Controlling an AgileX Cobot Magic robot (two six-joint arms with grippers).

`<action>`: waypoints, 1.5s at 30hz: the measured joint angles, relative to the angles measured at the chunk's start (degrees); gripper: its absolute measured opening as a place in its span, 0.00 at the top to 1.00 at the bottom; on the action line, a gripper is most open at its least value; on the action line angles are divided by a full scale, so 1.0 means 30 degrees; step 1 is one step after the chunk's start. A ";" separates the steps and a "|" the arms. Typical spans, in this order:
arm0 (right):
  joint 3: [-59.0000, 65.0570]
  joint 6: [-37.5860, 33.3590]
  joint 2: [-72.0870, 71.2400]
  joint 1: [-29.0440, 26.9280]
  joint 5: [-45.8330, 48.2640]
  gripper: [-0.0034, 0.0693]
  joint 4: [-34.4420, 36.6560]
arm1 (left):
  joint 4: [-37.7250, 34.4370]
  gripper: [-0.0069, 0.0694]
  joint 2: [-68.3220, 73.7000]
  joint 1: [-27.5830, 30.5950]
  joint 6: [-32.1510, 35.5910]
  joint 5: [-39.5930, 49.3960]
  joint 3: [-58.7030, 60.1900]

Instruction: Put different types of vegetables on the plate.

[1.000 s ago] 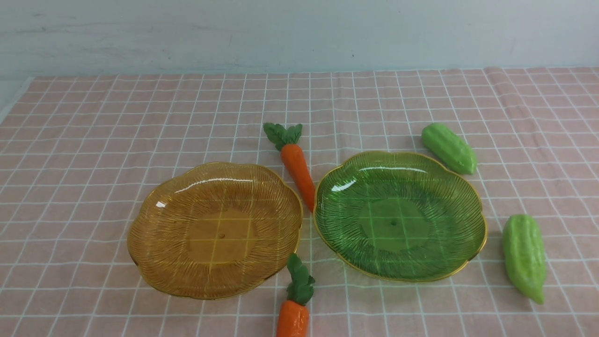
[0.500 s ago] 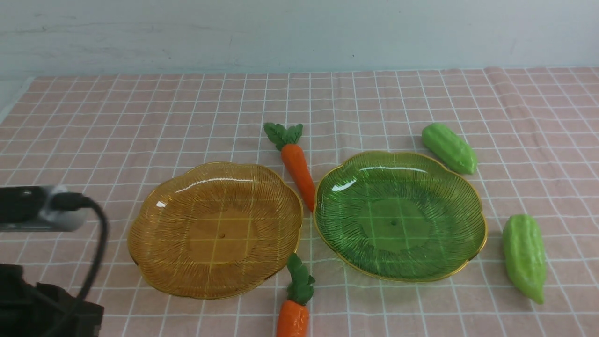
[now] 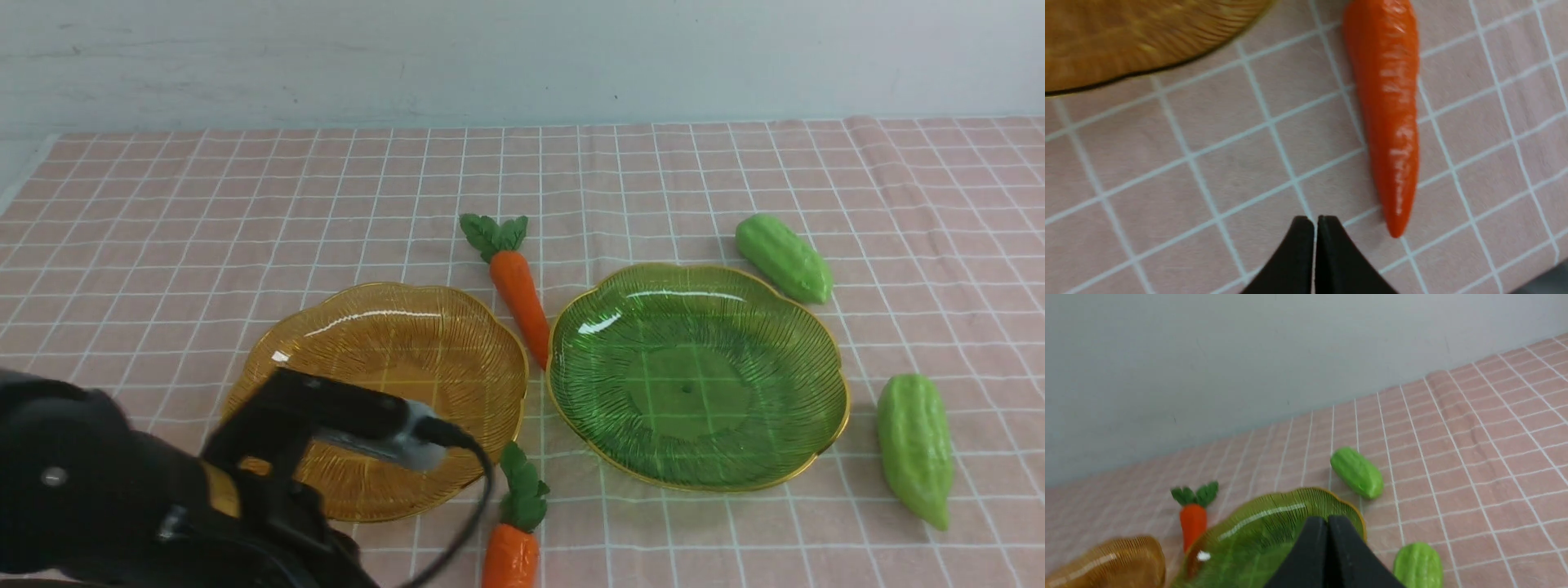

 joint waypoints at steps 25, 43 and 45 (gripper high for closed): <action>-0.2279 -0.3796 0.5365 0.0000 0.3963 0.97 0.0793 | 0.4447 0.27 1.0806 -0.6414 -0.6585 -0.2049 -0.4290; -1.0348 -0.2492 1.7573 -0.1933 0.9847 0.96 -0.2554 | 0.7727 0.67 0.5508 -0.5725 -0.7585 0.1020 -0.8143; -1.0647 -0.2540 1.8814 -0.1971 0.9679 0.94 -0.1786 | 0.8722 0.68 0.5383 -0.4998 -0.8406 0.1157 -0.8139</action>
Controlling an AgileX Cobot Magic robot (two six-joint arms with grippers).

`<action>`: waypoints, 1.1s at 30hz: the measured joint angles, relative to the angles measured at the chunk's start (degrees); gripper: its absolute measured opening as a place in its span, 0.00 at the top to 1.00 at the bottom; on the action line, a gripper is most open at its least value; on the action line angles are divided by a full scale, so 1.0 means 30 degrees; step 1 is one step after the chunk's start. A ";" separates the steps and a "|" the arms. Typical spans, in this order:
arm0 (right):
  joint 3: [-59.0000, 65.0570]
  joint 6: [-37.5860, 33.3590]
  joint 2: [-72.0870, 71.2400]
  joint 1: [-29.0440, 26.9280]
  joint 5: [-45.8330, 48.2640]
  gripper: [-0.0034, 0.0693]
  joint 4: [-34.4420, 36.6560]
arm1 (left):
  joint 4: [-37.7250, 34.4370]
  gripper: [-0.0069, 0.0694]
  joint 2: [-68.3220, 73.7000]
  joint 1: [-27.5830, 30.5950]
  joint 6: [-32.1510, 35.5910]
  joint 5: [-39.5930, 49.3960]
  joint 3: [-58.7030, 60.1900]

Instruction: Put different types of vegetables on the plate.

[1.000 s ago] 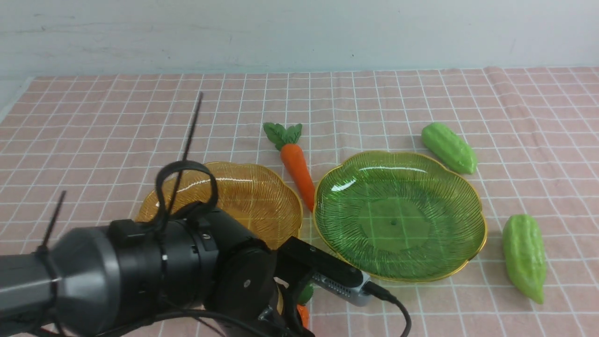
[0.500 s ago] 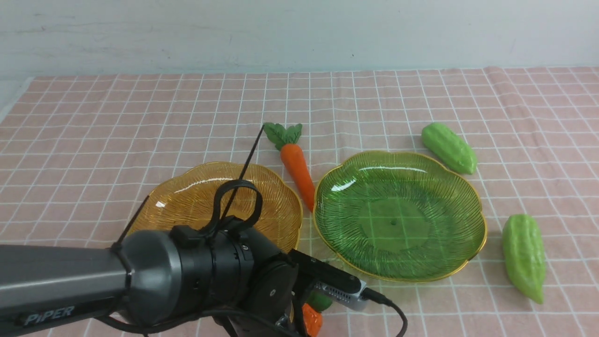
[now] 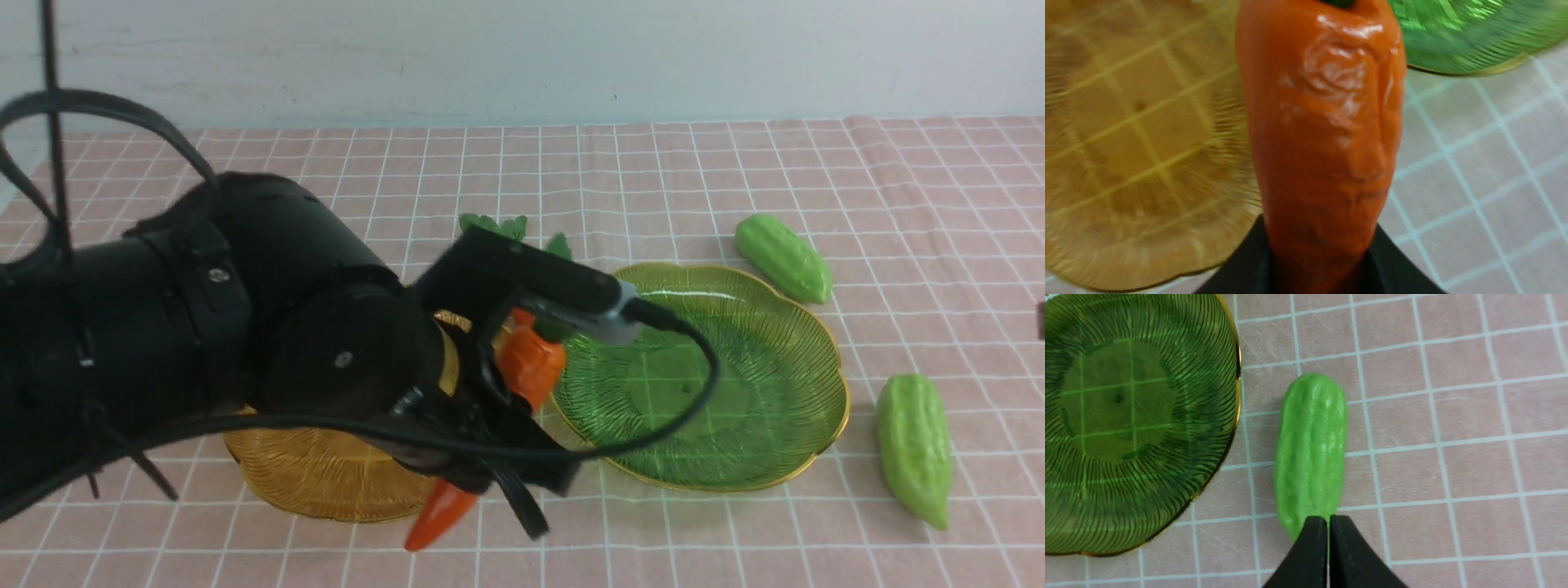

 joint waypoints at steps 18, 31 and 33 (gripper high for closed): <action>-0.1503 -0.1756 0.9280 0.0000 -0.2729 0.15 0.3092 | 0.0313 0.48 0.4330 0.6602 0.1093 -0.3544 0.0000; -0.4519 -0.0604 0.6750 0.0102 -0.1287 0.41 0.3392 | 0.0504 0.54 0.5007 0.6602 -0.0196 -0.1411 -0.4774; -0.4978 -0.1427 0.6201 0.0780 -0.1180 0.41 0.5057 | 0.0463 0.62 0.5160 0.6602 0.0158 -0.1759 -0.6519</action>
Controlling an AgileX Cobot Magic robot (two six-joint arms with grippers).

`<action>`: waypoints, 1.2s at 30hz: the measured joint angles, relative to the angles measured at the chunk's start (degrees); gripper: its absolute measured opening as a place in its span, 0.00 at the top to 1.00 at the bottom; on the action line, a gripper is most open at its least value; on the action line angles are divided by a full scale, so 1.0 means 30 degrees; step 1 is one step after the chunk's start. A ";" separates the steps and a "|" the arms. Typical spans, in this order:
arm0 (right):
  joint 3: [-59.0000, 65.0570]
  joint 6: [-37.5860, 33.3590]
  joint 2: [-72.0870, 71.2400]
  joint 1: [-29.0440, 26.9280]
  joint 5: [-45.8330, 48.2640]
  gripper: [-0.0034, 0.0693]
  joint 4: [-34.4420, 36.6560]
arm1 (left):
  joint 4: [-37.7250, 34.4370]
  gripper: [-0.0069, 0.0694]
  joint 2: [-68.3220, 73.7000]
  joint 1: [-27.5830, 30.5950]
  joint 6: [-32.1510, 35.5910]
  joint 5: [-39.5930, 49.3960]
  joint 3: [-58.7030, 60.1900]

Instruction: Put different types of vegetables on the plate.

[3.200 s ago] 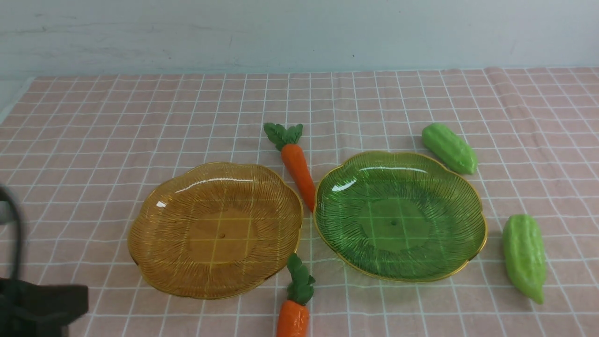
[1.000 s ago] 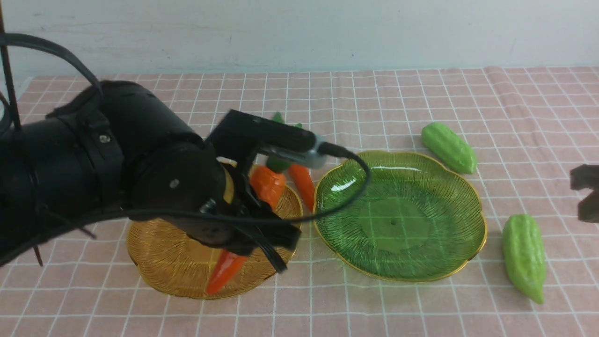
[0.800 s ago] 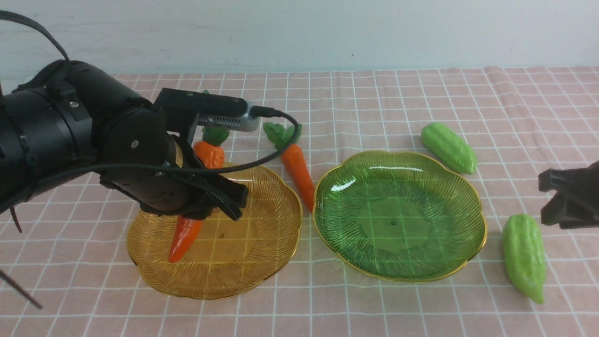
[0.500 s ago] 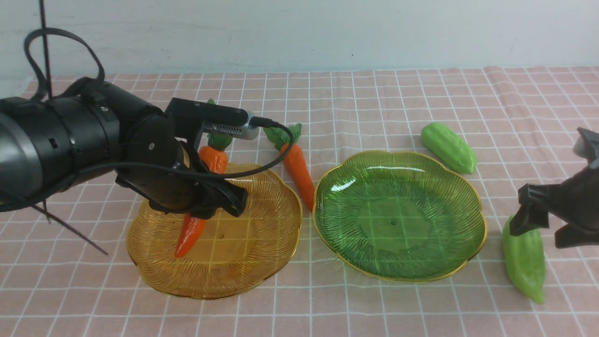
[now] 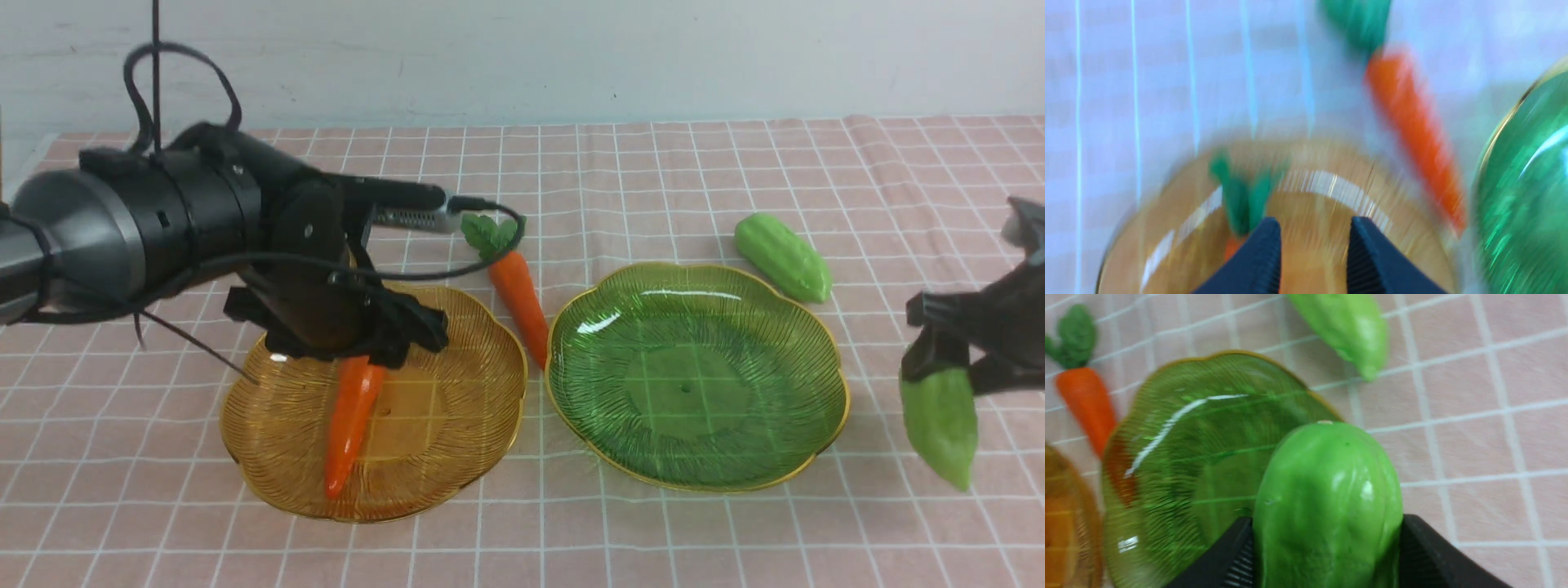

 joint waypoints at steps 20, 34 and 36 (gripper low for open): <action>-0.0146 -0.3414 0.4427 0.5417 -0.2568 0.28 0.2547 | -0.2113 0.15 1.0009 -0.0283 0.1588 -0.0500 -0.9601; -0.0168 -0.3431 0.3983 0.5417 -0.1706 0.16 0.2263 | -0.3302 0.15 1.2100 -0.0328 0.1614 -0.0459 -1.0605; -0.0168 -0.3431 0.3748 0.5417 -0.1704 0.16 0.2265 | -0.3324 0.15 1.2346 -0.0328 0.1614 -0.0545 -1.0645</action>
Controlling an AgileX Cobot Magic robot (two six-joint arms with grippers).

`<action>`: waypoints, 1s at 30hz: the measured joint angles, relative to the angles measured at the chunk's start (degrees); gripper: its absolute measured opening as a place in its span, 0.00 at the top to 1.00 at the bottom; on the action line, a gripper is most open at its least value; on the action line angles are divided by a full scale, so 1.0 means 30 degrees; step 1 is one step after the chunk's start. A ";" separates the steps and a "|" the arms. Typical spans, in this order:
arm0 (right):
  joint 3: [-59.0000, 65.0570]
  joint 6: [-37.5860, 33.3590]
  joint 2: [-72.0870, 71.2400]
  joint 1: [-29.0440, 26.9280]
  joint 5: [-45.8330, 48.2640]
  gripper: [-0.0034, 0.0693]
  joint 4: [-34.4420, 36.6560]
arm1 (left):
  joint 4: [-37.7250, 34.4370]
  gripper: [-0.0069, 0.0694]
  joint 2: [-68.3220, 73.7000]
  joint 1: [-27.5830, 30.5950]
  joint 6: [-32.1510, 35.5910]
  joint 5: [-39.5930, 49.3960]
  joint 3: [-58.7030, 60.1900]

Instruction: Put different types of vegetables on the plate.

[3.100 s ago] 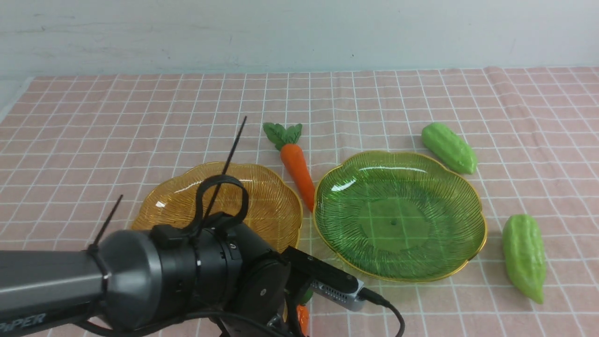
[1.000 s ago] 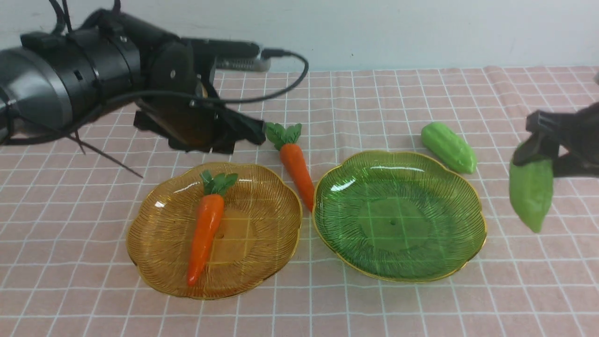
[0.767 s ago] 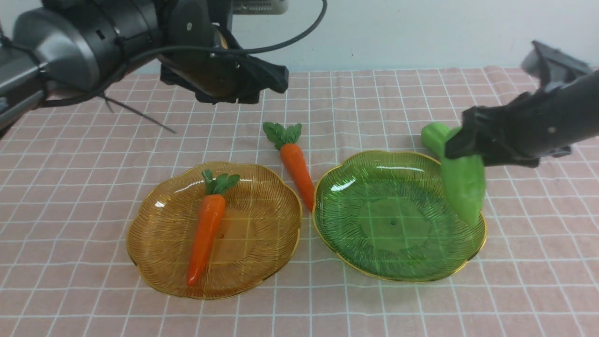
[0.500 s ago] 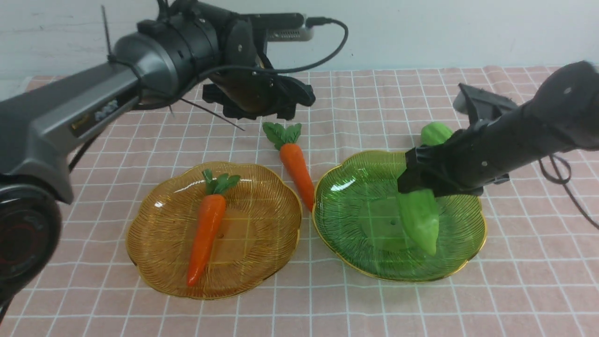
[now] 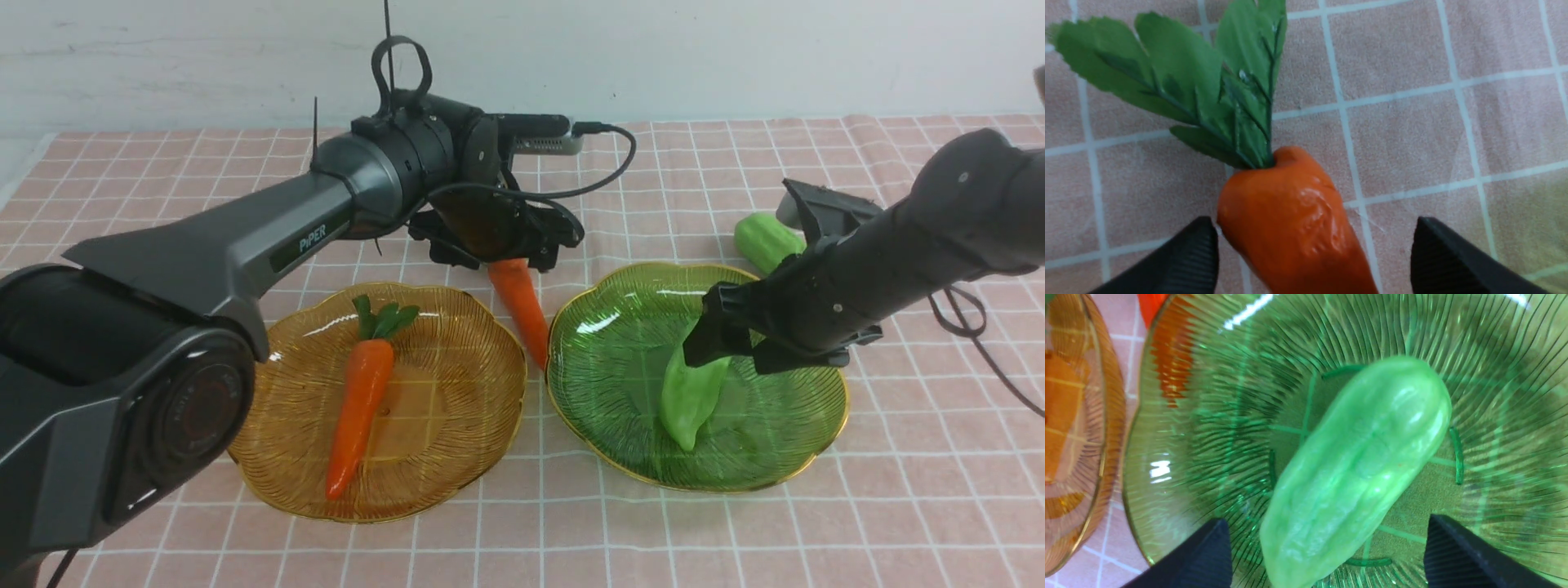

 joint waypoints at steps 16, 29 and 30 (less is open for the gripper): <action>-0.2091 0.1059 -0.1262 -0.0036 0.0606 0.16 -0.3827 | -0.0409 0.61 0.0197 -0.0015 0.0048 -0.0329 -0.2232; -0.4974 0.4733 -0.1262 -0.0715 0.1922 0.16 -0.8596 | -0.0286 0.61 -0.3956 -0.0015 0.1487 0.7347 -0.6005; -0.4995 0.5104 -0.1262 -0.0816 0.1686 0.16 -0.9037 | -0.0116 0.61 -0.4329 -0.0015 0.1715 0.8341 -0.6043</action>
